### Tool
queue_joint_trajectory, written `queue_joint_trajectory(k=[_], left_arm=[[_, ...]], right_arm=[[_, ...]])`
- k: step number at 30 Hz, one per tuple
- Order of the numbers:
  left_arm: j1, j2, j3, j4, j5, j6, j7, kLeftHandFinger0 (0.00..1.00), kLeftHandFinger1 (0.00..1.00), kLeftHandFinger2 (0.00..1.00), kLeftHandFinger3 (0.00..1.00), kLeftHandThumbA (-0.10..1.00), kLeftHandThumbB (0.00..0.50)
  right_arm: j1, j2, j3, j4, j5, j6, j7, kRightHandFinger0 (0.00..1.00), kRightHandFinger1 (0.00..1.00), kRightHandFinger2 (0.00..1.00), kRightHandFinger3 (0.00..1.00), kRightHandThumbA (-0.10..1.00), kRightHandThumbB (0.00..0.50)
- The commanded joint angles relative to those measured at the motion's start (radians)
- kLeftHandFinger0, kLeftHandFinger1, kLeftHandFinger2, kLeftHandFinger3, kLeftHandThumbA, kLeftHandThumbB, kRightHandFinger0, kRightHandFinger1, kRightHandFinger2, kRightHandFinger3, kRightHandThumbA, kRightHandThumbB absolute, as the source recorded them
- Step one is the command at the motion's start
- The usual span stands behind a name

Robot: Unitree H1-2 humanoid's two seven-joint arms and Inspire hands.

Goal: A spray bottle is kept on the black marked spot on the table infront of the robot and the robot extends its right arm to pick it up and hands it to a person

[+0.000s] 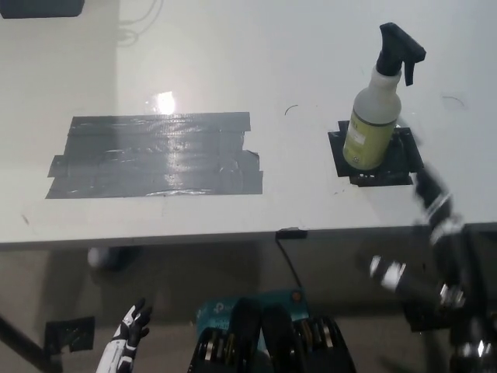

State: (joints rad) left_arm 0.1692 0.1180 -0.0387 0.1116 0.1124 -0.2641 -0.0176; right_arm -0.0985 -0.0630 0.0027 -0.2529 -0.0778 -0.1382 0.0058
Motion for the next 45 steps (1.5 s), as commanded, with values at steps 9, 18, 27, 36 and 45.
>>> queue_joint_trajectory(k=[9,18,27,36,45], left_arm=[[-0.012,0.006,0.001,-0.034,0.012,-0.024,0.003,1.0,1.0,1.0,1.0,1.0,0.342],[-0.016,0.008,0.001,-0.034,0.008,-0.027,-0.001,1.0,1.0,1.0,1.0,1.0,0.353],[-0.03,0.017,0.005,-0.028,0.004,-0.026,-0.004,1.0,1.0,1.0,1.0,1.0,0.344],[-0.029,0.019,0.005,-0.026,-0.017,-0.032,-0.013,1.0,1.0,1.0,1.0,1.0,0.337],[-0.029,0.02,0.005,-0.027,-0.005,-0.033,-0.006,1.0,1.0,1.0,1.0,1.0,0.353]], right_arm=[[-0.267,-0.016,-0.098,0.199,-0.014,0.165,-0.064,1.0,1.0,1.0,1.0,1.0,0.356],[-0.407,-0.012,-0.116,0.437,-0.009,0.219,-0.098,1.0,1.0,1.0,1.0,1.0,0.331],[-0.54,-0.001,-0.116,0.651,0.013,0.212,-0.115,1.0,1.0,1.0,1.0,1.0,0.422],[-0.614,0.006,-0.103,0.821,0.009,0.203,-0.12,1.0,1.0,1.0,1.0,1.0,0.437],[-0.66,0.0,-0.083,0.969,-0.012,0.148,-0.148,1.0,1.0,1.0,1.0,1.0,0.429]])
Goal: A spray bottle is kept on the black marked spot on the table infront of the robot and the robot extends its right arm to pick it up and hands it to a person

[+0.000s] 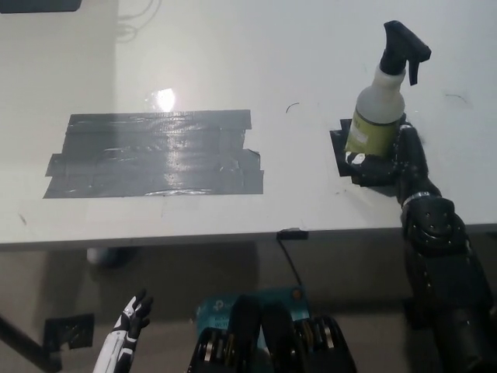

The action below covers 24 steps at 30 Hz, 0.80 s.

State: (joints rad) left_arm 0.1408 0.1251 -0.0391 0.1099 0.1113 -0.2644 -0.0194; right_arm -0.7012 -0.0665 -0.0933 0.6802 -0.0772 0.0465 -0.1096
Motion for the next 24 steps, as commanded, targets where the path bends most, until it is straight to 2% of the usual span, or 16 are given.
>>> queue_joint_trajectory(k=[1,6,11,12,13,14,15,16,17,18,19,20,21,23,24], left_arm=[[-0.001,0.012,0.006,-0.024,-0.008,-0.034,-0.005,1.0,1.0,1.0,1.0,1.0,0.346],[-0.003,0.013,0.005,-0.027,0.0,-0.032,-0.003,1.0,1.0,1.0,1.0,1.0,0.352],[-0.002,0.011,0.004,-0.035,-0.007,-0.029,-0.006,1.0,1.0,1.0,1.0,1.0,0.344],[-0.003,0.011,0.004,-0.034,-0.007,-0.03,-0.006,1.0,1.0,1.0,1.0,1.0,0.345],[-0.005,0.012,0.004,-0.033,-0.007,-0.031,-0.007,1.0,1.0,1.0,1.0,1.0,0.345],[-0.006,0.012,0.005,-0.033,-0.007,-0.031,-0.006,1.0,1.0,1.0,1.0,1.0,0.345],[-0.006,0.012,0.005,-0.033,-0.007,-0.031,-0.006,1.0,1.0,1.0,1.0,1.0,0.345],[-0.007,0.011,0.005,-0.035,0.001,-0.03,-0.002,1.0,1.0,1.0,1.0,1.0,0.349],[-0.006,0.011,0.004,-0.036,0.002,-0.029,-0.002,1.0,1.0,1.0,1.0,1.0,0.348],[-0.006,0.011,0.004,-0.037,0.001,-0.028,-0.003,1.0,1.0,1.0,1.0,1.0,0.347],[-0.006,0.011,0.004,-0.037,0.001,-0.028,-0.003,1.0,1.0,1.0,1.0,1.0,0.346],[-0.007,0.012,0.004,-0.04,-0.002,-0.024,-0.006,1.0,1.0,1.0,1.0,1.0,0.352],[-0.01,0.012,0.004,-0.043,-0.004,-0.019,-0.007,1.0,1.0,1.0,1.0,1.0,0.354],[-0.013,0.013,0.003,-0.039,0.001,-0.027,-0.005,1.0,1.0,1.0,1.0,1.0,0.35],[-0.014,0.013,0.003,-0.039,0.001,-0.029,-0.005,1.0,1.0,1.0,1.0,1.0,0.35]], right_arm=[[-0.062,0.003,0.013,0.05,-0.01,-0.043,-0.035,1.0,1.0,1.0,1.0,1.0,0.438],[-0.098,0.003,0.01,0.125,0.004,-0.07,-0.039,1.0,1.0,1.0,1.0,1.0,0.464],[-0.136,0.012,0.007,0.175,0.014,-0.116,-0.048,1.0,1.0,1.0,1.0,1.0,0.462],[-0.143,0.015,0.01,0.182,0.009,-0.12,-0.057,1.0,1.0,1.0,1.0,1.0,0.462],[-0.15,0.023,0.003,0.189,0.015,-0.14,-0.072,1.0,1.0,1.0,1.0,0.96,0.427],[-0.154,0.032,-0.008,0.195,0.025,-0.163,-0.085,1.0,1.0,1.0,1.0,0.92,0.43],[-0.156,0.034,-0.01,0.197,0.027,-0.17,-0.088,1.0,1.0,1.0,1.0,0.92,0.43],[-0.165,0.052,-0.017,0.203,0.003,-0.161,-0.172,0.74,0.67,0.8,0.95,0.48,0.322],[-0.17,0.059,-0.022,0.213,-0.007,-0.156,-0.214,0.49,0.44,0.52,0.68,0.31,0.26],[-0.172,0.062,-0.025,0.222,-0.013,-0.154,-0.238,0.34,0.38,0.54,0.62,0.23,0.288],[-0.173,0.062,-0.026,0.225,-0.014,-0.155,-0.245,0.27,0.4,0.6,0.65,0.18,0.286],[-0.172,0.063,-0.02,0.254,-0.026,-0.184,-0.268,0.03,0.17,0.33,0.3,-0.02,0.215],[-0.171,0.063,-0.014,0.286,-0.034,-0.217,-0.287,0.0,0.18,0.46,0.36,-0.1,0.206],[-0.168,0.062,-0.008,0.3,-0.037,-0.237,-0.293,0.0,0.23,0.55,0.47,-0.1,0.197],[-0.162,0.061,-0.002,0.299,-0.041,-0.248,-0.292,0.0,0.27,0.59,0.54,-0.1,0.168]])
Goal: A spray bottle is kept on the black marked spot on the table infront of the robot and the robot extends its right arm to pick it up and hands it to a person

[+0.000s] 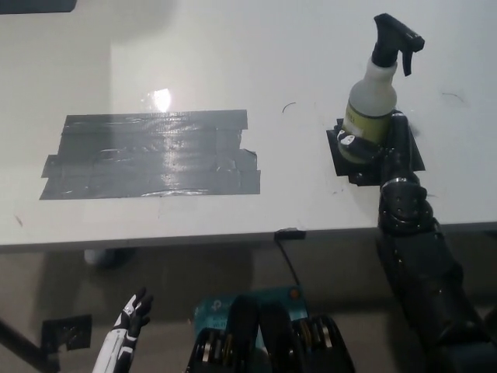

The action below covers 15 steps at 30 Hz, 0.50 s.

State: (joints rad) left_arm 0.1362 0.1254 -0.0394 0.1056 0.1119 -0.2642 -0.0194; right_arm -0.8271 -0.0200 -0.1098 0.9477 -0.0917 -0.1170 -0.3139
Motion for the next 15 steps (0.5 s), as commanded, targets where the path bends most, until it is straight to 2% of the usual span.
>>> queue_joint_trajectory(k=[1,6,8,9,10,11,12,15], left_arm=[[-0.009,0.012,0.003,-0.036,0.0,-0.027,-0.005,1.0,1.0,1.0,1.0,1.0,0.351],[-0.017,0.015,0.005,-0.031,0.0,-0.025,-0.005,1.0,1.0,1.0,1.0,1.0,0.351],[-0.022,0.017,0.006,-0.031,0.0,-0.023,-0.006,1.0,1.0,1.0,1.0,1.0,0.343],[-0.022,0.018,0.005,-0.031,0.001,-0.023,-0.006,1.0,1.0,1.0,1.0,1.0,0.343],[-0.021,0.018,0.005,-0.03,0.002,-0.024,-0.006,1.0,1.0,1.0,1.0,1.0,0.343],[-0.02,0.02,0.005,-0.03,0.003,-0.024,-0.006,1.0,1.0,1.0,1.0,1.0,0.344],[-0.019,0.02,0.006,-0.031,0.004,-0.019,-0.005,1.0,1.0,1.0,1.0,1.0,0.353],[-0.018,0.02,0.004,-0.032,0.003,-0.015,-0.007,1.0,1.0,1.0,1.0,1.0,0.347]], right_arm=[[-0.033,0.013,0.019,0.028,-0.03,-0.088,-0.088,0.0,0.27,0.6,0.55,-0.09,0.17],[-0.007,0.004,0.052,-0.056,-0.053,-0.082,-0.071,0.01,0.31,0.66,0.62,-0.1,0.122],[0.013,-0.001,0.078,-0.132,-0.07,-0.071,-0.049,0.0,0.35,0.73,0.72,-0.1,0.112],[0.026,-0.003,0.09,-0.171,-0.073,-0.067,-0.035,0.0,0.35,0.73,0.72,-0.1,0.112],[0.033,-0.003,0.096,-0.194,-0.072,-0.052,-0.028,0.03,0.4,0.79,0.79,-0.1,0.107],[0.041,-0.003,0.102,-0.222,-0.072,-0.035,-0.018,0.04,0.42,0.81,0.8,-0.1,0.101],[0.059,-0.006,0.123,-0.29,-0.074,-0.013,0.016,0.04,0.45,0.84,0.86,-0.1,0.093],[0.081,-0.016,0.159,-0.401,-0.079,0.021,0.066,0.04,0.46,0.86,0.89,-0.1,0.09]])
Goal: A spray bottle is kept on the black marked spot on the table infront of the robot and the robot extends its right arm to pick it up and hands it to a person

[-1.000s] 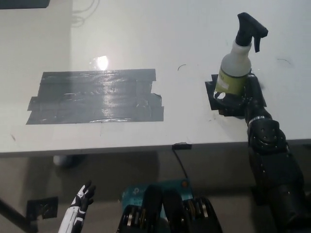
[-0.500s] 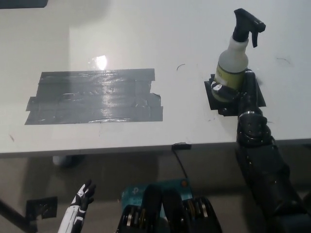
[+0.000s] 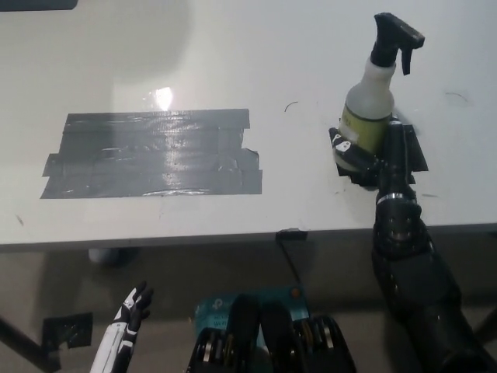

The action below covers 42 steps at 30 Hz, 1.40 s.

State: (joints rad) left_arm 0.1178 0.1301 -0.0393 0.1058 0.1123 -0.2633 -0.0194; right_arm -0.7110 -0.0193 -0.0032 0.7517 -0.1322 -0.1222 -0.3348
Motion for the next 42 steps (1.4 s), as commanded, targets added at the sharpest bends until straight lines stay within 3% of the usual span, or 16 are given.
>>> queue_joint_trajectory(k=[1,9,10,12,13,16,23,30,40,42], left_arm=[[0.0,0.016,0.003,-0.031,0.008,-0.019,-0.004,1.0,1.0,1.0,1.0,1.0,0.348],[0.022,0.006,-0.008,-0.02,0.022,-0.023,0.0,1.0,1.0,1.0,1.0,1.0,0.361],[0.024,0.005,-0.009,-0.023,0.027,-0.019,0.001,1.0,1.0,1.0,1.0,1.0,0.36],[0.022,0.006,-0.01,-0.021,0.033,-0.02,0.004,1.0,1.0,1.0,1.0,1.0,0.355],[0.018,0.007,-0.009,-0.015,0.035,-0.027,0.006,1.0,1.0,1.0,1.0,1.0,0.358],[0.014,0.005,-0.007,-0.017,0.026,-0.028,0.002,1.0,1.0,1.0,1.0,1.0,0.361],[0.02,0.007,-0.009,-0.022,0.024,-0.03,-0.005,1.0,1.0,1.0,1.0,1.0,0.352],[0.012,0.01,-0.009,-0.021,0.047,-0.027,0.004,1.0,1.0,1.0,1.0,1.0,0.364],[0.012,0.012,-0.011,-0.023,0.055,-0.021,0.001,1.0,1.0,1.0,1.0,1.0,0.374],[0.012,0.011,-0.012,-0.021,0.058,-0.023,0.003,1.0,1.0,1.0,1.0,1.0,0.37]], right_arm=[[-0.026,-0.017,0.063,-0.261,-0.026,0.039,0.116,0.04,0.46,0.86,0.89,-0.1,0.1],[-0.02,0.009,0.131,-0.402,0.0,0.13,0.219,0.01,0.44,0.8,0.85,-0.1,0.11],[-0.023,0.015,0.135,-0.406,0.016,0.148,0.238,0.06,0.51,0.86,0.88,-0.1,0.164],[-0.033,0.034,0.134,-0.409,0.051,0.215,0.264,0.02,0.47,0.81,0.82,-0.1,0.111],[-0.041,0.051,0.129,-0.407,0.073,0.269,0.281,0.02,0.48,0.82,0.83,-0.1,0.102],[-0.055,0.076,0.128,-0.356,0.086,0.288,0.305,0.01,0.5,0.88,0.91,-0.1,0.09],[-0.045,0.119,0.117,-0.263,0.071,0.276,0.292,0.0,0.48,0.89,0.94,-0.1,0.073],[-0.067,0.153,0.083,-0.177,0.06,0.214,0.238,0.0,0.49,0.83,0.86,-0.1,0.078],[-0.031,0.183,-0.011,-0.224,0.135,0.114,0.23,0.0,0.44,0.79,0.84,-0.1,0.043],[-0.026,0.184,-0.028,-0.263,0.154,0.102,0.24,0.02,0.47,0.82,0.86,-0.07,0.092]])
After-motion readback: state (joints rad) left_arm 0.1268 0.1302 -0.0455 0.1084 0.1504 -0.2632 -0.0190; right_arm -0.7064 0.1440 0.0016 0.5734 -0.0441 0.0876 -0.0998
